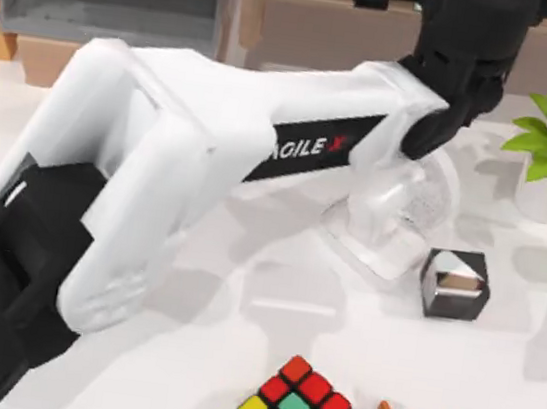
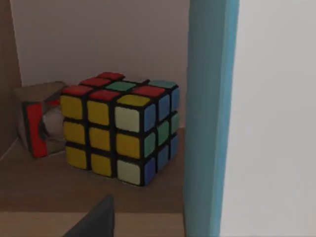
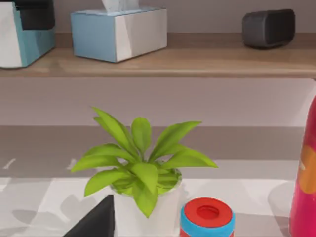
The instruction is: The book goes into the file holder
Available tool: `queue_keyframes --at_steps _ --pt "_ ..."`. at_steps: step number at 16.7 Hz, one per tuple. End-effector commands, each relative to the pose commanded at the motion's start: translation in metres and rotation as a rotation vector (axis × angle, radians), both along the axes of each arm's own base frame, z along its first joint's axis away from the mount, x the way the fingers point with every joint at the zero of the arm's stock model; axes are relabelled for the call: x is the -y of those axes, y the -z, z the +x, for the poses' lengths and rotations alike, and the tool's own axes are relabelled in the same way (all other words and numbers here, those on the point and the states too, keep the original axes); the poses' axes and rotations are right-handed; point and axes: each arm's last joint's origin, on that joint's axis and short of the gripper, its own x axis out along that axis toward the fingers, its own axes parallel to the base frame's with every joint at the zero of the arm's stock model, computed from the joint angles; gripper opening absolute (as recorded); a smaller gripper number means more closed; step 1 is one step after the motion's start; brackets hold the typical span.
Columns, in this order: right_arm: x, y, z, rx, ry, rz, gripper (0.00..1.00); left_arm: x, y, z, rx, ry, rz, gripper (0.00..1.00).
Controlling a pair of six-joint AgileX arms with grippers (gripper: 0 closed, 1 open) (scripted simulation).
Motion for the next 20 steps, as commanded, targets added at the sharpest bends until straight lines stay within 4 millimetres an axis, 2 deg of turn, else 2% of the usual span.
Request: queue_keyframes --at_steps 6,13,17,20 --pt "0.0 0.0 0.0 0.0 0.0 0.0 1.0 -0.001 0.002 0.002 -0.002 -0.003 0.002 1.0" --pt "0.0 0.0 0.0 0.0 0.0 0.0 1.0 0.002 0.001 0.019 0.001 -0.001 0.0 1.0" --pt "0.0 0.0 0.0 0.0 0.0 0.0 1.0 0.002 0.001 0.02 0.001 -0.001 0.0 1.0" --pt "0.0 0.0 0.0 0.0 0.0 0.0 1.0 0.002 0.001 0.02 0.001 -0.001 0.0 0.77"
